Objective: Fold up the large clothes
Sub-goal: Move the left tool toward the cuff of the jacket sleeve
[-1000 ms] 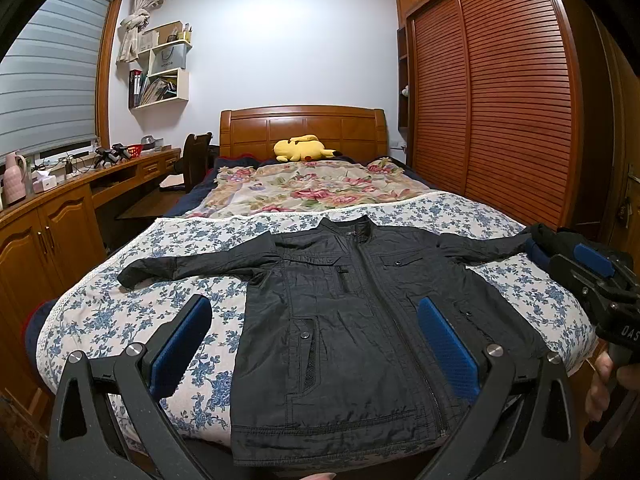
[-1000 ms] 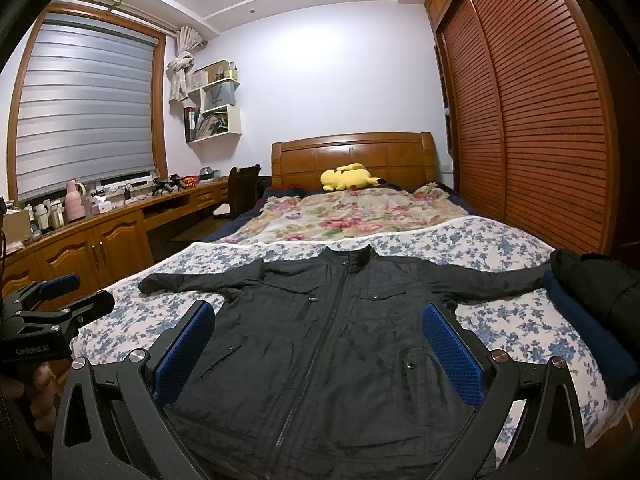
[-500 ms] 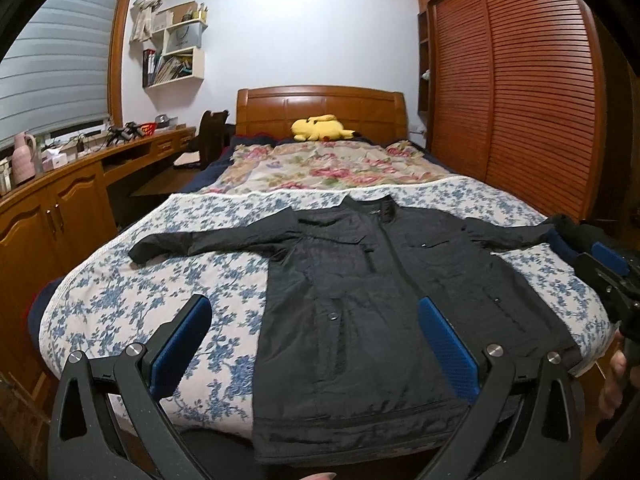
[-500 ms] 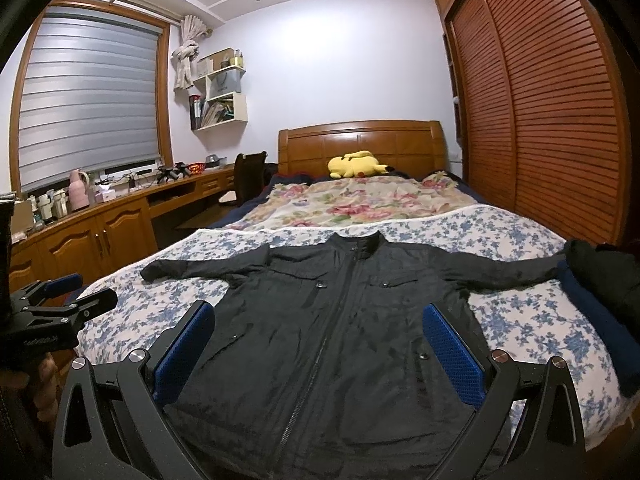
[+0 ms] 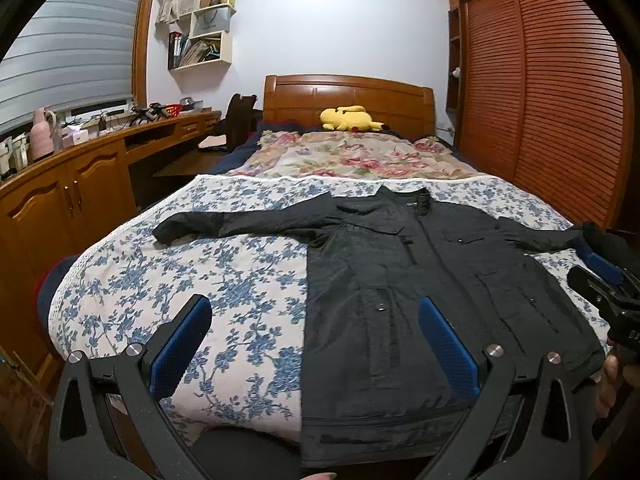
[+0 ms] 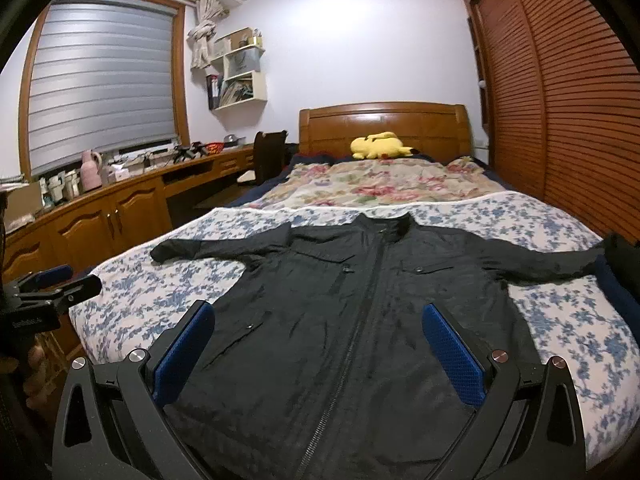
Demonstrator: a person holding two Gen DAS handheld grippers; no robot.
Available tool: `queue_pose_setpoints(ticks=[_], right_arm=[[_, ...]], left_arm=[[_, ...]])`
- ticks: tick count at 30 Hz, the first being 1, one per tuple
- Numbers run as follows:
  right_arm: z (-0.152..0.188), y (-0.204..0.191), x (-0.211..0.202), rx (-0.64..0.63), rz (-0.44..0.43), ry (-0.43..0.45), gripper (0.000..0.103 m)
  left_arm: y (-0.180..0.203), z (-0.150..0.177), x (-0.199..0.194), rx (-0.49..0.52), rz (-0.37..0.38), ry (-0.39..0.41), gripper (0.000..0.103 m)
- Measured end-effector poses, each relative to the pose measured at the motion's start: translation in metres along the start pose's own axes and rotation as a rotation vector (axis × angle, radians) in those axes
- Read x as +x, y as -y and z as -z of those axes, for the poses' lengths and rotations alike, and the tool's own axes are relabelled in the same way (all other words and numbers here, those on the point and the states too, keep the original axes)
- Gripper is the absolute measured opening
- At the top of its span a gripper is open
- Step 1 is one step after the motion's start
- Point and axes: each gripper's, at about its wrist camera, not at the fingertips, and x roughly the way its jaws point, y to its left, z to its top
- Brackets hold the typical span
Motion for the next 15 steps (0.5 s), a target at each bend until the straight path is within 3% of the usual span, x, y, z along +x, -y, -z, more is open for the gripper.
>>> queue_pose_setpoints(ticks=[15], right_arm=[[-0.008,-0.003,0.085,-0.051,-0.083,-0.079,0.103]], left_arm=[[-0.041,0.021,0.067,-0.019,-0.072,-0.110,0.103]])
